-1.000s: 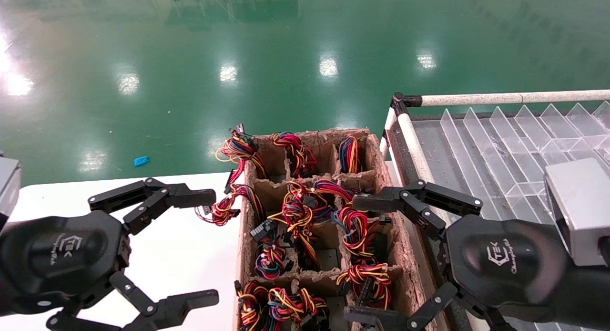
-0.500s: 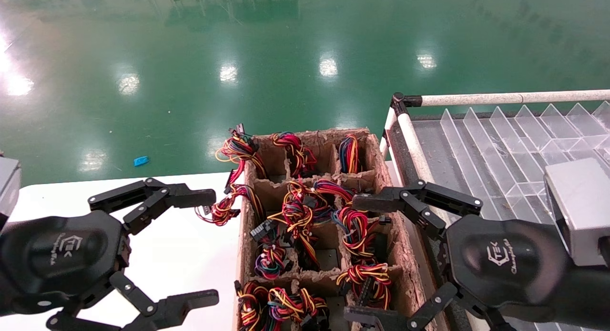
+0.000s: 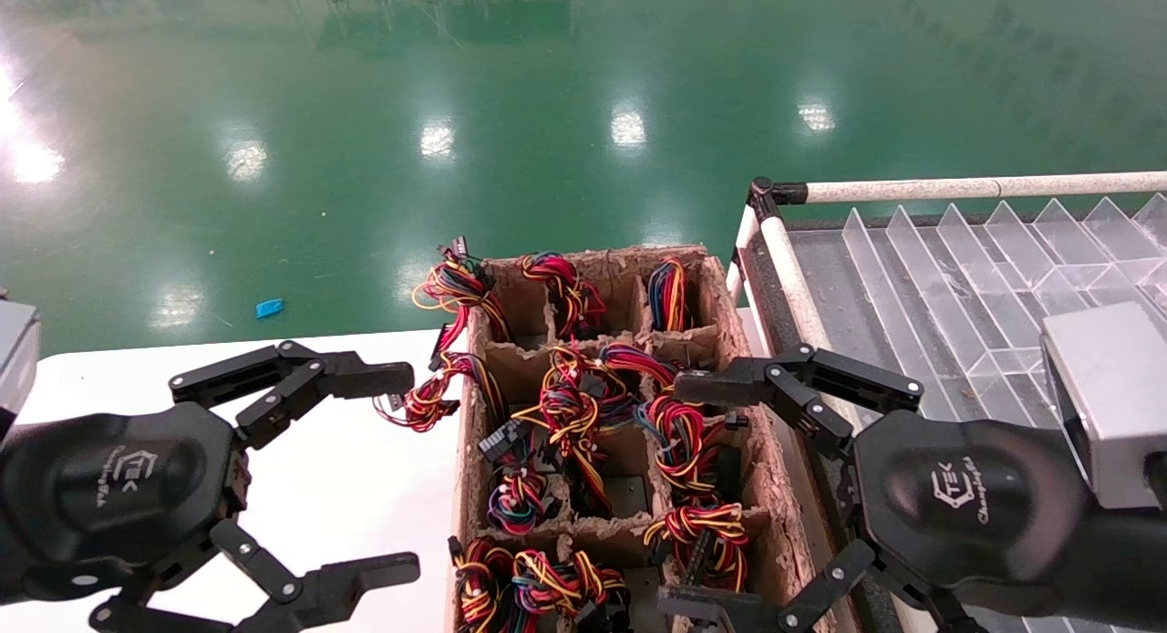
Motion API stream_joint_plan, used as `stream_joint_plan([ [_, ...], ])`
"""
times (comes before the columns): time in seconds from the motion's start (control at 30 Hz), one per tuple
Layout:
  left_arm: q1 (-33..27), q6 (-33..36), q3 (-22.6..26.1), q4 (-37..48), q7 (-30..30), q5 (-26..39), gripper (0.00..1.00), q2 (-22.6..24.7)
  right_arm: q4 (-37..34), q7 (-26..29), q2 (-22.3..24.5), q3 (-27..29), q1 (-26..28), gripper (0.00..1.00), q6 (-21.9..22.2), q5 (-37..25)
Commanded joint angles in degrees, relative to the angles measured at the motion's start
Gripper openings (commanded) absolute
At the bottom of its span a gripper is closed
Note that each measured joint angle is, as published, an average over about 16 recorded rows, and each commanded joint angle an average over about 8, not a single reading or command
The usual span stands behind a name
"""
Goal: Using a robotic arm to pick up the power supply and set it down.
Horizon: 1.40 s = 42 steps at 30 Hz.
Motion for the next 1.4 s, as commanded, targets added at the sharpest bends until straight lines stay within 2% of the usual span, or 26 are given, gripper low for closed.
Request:
stream_joint_plan([
  [0.03,0.0,0.0,0.0,0.0,0.0,0.0,0.0,0.0,0.0,-0.02,0.01,-0.02,0.0,1.0,0.0,0.02],
  [0.33,0.0,0.0,0.0,0.0,0.0,0.0,0.0,0.0,0.02,-0.22,-0.04,0.1,0.17,1.0,0.31,-0.26],
  [0.53,0.0,0.0,0.0,0.0,0.0,0.0,0.0,0.0,-0.6,-1.36,-0.64,0.14,0.86,1.0,3.01,-2.28],
  [0.9,0.0,0.0,0.0,0.0,0.0,0.0,0.0,0.0,-3.52,-3.68,-5.81,-2.62,3.89,1.0,11.59,-11.56],
  [1.2,0.0,0.0,0.0,0.0,0.0,0.0,0.0,0.0,-8.35,-5.75,-11.81,-7.29,7.44,1.0,14.13,-19.77],
  [1.4,0.0,0.0,0.0,0.0,0.0,0.0,0.0,0.0,-11.69,-7.06,-14.11,-8.54,8.64,0.84,14.05,-21.43],
])
